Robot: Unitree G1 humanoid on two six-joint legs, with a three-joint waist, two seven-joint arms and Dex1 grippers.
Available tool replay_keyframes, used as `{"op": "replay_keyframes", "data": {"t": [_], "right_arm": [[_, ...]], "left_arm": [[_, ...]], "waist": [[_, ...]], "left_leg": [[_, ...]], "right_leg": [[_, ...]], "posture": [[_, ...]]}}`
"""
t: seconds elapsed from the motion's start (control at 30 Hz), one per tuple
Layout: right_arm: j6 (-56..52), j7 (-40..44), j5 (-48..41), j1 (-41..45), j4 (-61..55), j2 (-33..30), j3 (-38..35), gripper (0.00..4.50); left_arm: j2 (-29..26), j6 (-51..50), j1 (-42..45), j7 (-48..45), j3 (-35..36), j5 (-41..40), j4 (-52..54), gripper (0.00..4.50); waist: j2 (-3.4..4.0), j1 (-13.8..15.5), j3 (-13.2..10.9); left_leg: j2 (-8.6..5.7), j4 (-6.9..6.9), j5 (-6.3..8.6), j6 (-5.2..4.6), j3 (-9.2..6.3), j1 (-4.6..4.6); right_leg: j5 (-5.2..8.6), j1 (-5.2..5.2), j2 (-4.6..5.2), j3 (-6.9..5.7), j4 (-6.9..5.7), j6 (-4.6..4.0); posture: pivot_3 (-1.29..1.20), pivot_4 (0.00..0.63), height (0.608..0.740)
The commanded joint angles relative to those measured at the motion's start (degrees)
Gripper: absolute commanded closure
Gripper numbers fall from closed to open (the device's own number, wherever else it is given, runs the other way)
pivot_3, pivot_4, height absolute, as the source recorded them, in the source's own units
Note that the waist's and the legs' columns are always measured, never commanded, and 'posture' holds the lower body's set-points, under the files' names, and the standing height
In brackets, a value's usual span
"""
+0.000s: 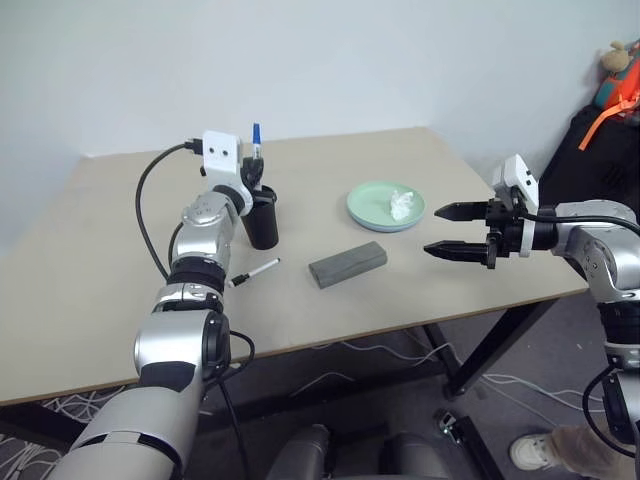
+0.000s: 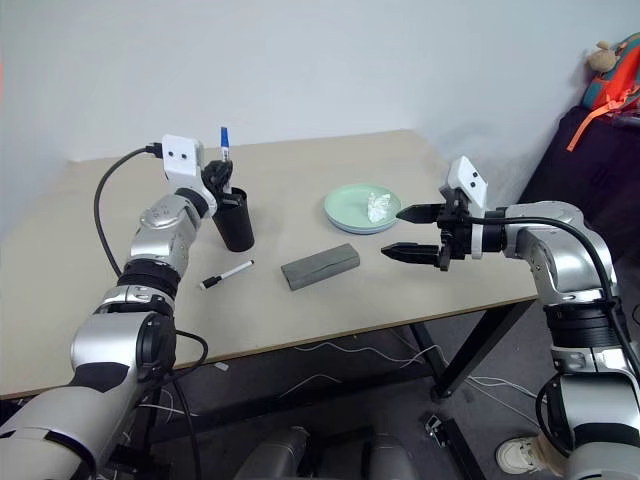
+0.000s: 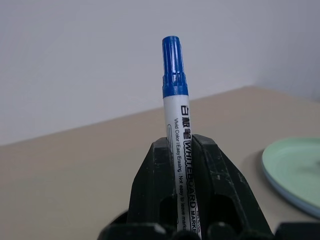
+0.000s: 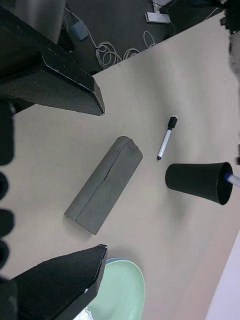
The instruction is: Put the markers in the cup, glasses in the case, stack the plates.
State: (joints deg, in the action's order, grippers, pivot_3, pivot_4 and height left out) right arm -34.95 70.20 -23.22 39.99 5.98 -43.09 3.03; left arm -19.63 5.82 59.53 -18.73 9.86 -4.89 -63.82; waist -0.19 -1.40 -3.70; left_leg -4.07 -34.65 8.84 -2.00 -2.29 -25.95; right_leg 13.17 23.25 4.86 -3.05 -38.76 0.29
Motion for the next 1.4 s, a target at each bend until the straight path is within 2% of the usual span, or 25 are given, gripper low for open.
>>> {"op": "replay_keyframes", "data": {"t": [0.03, 0.23, 0.37, 0.53, 0.67, 0.83, 1.0, 1.4], "right_arm": [[0.1, -0.3, -1.4, 0.8, -1.7, -0.3, -2.1, 0.00], [0.1, -0.5, -1.6, 0.7, -1.8, -0.3, -2.1, 0.00], [0.0, -0.5, -1.7, 0.7, -1.9, -0.3, -2.0, 0.00], [-0.1, -0.4, -1.7, 0.7, -1.9, -0.4, -2.0, 0.00], [-0.3, -0.3, -1.7, 0.7, -1.8, -0.5, -1.9, 0.00], [-0.4, -0.3, -1.9, 0.7, -1.8, -0.5, -1.8, 0.00], [-0.6, -0.3, -2.0, 0.6, -2.1, -0.6, -1.8, 0.00], [-0.6, -0.5, -2.3, 0.3, -2.7, -0.5, -1.8, 0.00]], "left_arm": [[-0.7, 3.8, 2.9, 1.1, -0.4, 1.2, -1.0, 3.08], [-1.1, 5.5, 3.0, 0.9, -0.3, 1.5, -2.1, 1.08], [-1.2, 3.8, 3.6, -6.9, 1.0, -1.9, 2.1, 1.08], [-3.1, -4.4, 1.8, -19.4, -1.0, -5.0, 12.3, 1.08], [-8.5, -14.6, -4.2, -34.3, -5.7, -6.8, 27.0, 1.08], [-15.3, -22.3, -11.3, -44.9, -9.7, -7.3, 37.9, 1.08], [-19.9, -18.6, -14.3, -46.3, -13.9, -1.2, 34.7, 1.08], [-17.4, -11.5, -14.2, -42.4, -18.7, 6.7, 16.0, 1.08]], "waist": [[0.00, 0.2, 0.0], [0.00, 0.3, 0.0], [-0.01, 0.3, 0.0], [0.00, 0.3, 0.0], [0.08, -0.2, 0.0], [0.16, -0.4, 0.0], [0.17, 0.2, 0.0], [0.18, 1.3, 0.0]], "left_leg": [[-0.01, -0.02, -0.01, -0.01, 0.03, 0.00], [-0.05, -0.16, -0.16, -0.28, 0.08, -0.04], [-0.05, -0.20, -0.18, -0.31, 0.07, -0.13], [-0.04, -0.41, -0.19, -0.32, 0.02, -0.45], [0.01, -0.37, -0.61, -1.00, 0.03, -0.48], [-0.01, -0.26, -0.61, -1.01, 0.07, -0.45], [0.00, -0.02, -0.61, -1.00, 0.10, -0.47], [-0.03, 0.44, -0.61, -1.00, 0.29, -0.50]], "right_leg": [[-0.02, 0.00, 0.02, 0.02, 0.04, 0.04], [-0.10, -0.04, 0.04, 0.09, 0.24, 0.29], [-0.07, -0.01, 0.04, 0.06, 0.30, 0.36], [-0.08, 0.18, 0.02, -0.03, 0.33, 0.38], [-0.06, 0.22, -0.08, 0.02, 0.34, 0.41], [0.02, 0.27, -0.08, 0.21, 0.37, 0.34], [0.02, 0.37, -0.01, 0.46, 0.36, 0.29], [-0.07, 0.79, 0.05, 0.60, 0.32, 0.14]], "posture": [[0.00, 0.000, 0.725], [0.00, 0.000, 0.725], [0.00, 0.000, 0.725], [0.00, 0.000, 0.725], [0.00, 0.000, 0.725], [0.00, 0.000, 0.725], [0.00, 0.000, 0.725], [0.00, 0.000, 0.725]]}}
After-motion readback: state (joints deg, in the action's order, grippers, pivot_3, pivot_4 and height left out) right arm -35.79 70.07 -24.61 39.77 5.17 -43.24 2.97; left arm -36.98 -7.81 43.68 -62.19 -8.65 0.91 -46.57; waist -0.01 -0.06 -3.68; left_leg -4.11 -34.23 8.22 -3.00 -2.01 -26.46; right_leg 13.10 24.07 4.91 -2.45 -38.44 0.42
